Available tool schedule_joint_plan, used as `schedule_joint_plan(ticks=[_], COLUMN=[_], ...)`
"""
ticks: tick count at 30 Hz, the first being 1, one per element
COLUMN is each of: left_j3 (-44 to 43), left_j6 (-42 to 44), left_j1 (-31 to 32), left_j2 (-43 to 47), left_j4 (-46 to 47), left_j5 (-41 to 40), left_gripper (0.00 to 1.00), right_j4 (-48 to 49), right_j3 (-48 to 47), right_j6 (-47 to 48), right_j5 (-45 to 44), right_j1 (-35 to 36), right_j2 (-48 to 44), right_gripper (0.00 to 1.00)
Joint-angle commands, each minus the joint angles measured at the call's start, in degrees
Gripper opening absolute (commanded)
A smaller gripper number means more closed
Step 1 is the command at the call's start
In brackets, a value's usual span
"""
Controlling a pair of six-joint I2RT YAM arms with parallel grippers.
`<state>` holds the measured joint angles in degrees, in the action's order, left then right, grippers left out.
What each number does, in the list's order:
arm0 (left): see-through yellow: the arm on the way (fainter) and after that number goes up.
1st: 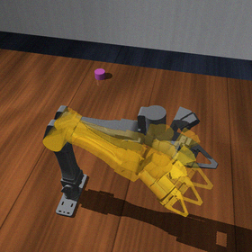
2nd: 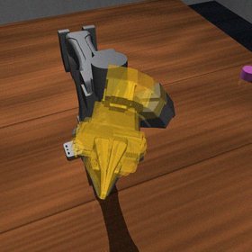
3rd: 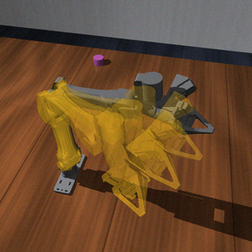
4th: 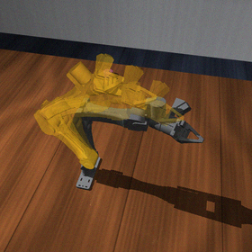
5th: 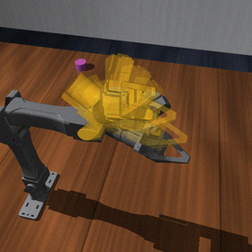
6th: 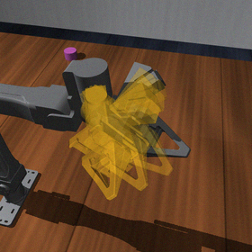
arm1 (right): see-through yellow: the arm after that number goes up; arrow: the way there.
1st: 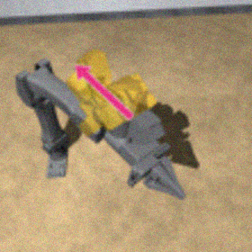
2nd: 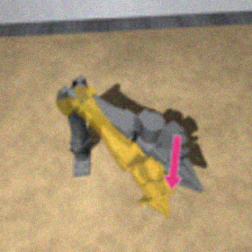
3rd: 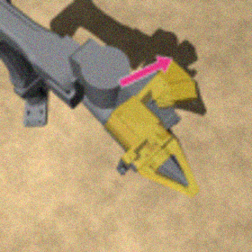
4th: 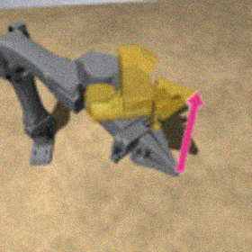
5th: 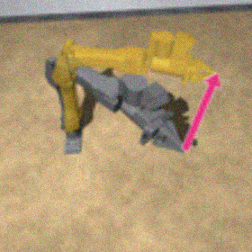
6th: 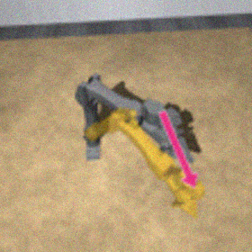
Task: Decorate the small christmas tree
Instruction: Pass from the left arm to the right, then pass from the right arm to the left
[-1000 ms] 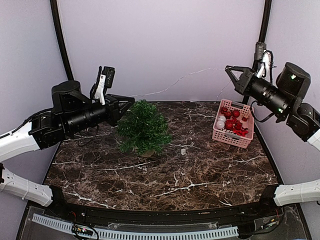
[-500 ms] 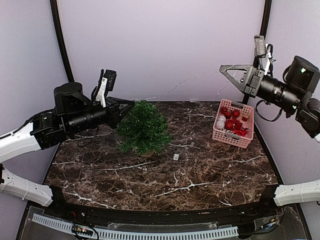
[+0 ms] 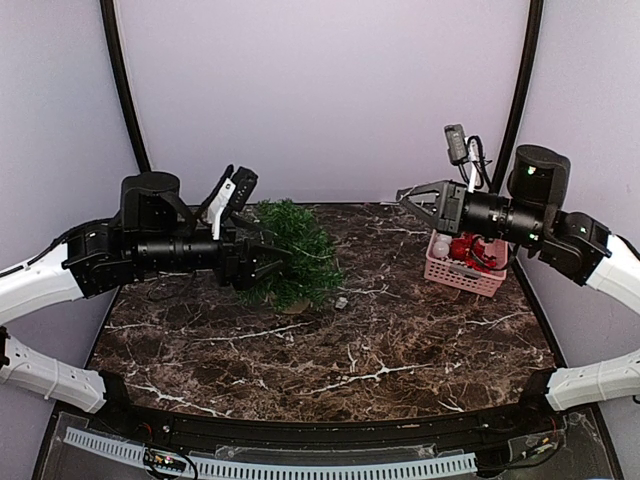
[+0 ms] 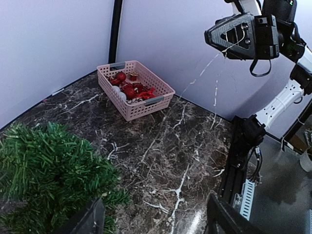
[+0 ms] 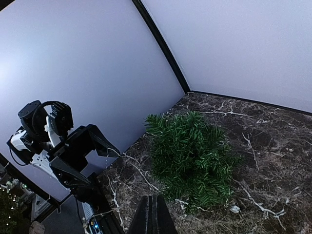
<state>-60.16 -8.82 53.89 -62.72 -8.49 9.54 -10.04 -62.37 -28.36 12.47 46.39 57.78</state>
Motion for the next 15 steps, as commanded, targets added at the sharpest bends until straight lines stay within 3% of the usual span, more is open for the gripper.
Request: schedule_joint_plan(ticks=[1, 7, 11, 15], left_j3=[-5.04, -13.46, -19.98, -18.21], left_j6=[2.12, 5.0, 8.31, 8.38], left_j1=[-0.04, 4.28, 6.84, 7.02], left_j2=[1.54, -4.85, -10.11, -8.49], left_j4=[-5.15, -4.99, -14.18, -17.1], left_j5=[3.03, 1.24, -4.58, -6.52], left_gripper=[0.84, 0.89, 0.89, 0.89], right_j4=[5.47, 7.32, 6.26, 5.37], right_j3=[0.14, 0.75, 0.14, -0.46], right_j6=[0.78, 1.04, 2.3, 3.41], right_j5=[2.72, 4.56, 2.89, 2.12], right_j1=[-0.25, -0.25, -0.25, -0.18], right_j2=[-0.98, -0.24, -0.23, 0.0], right_gripper=[0.0, 0.0, 0.0, 0.0])
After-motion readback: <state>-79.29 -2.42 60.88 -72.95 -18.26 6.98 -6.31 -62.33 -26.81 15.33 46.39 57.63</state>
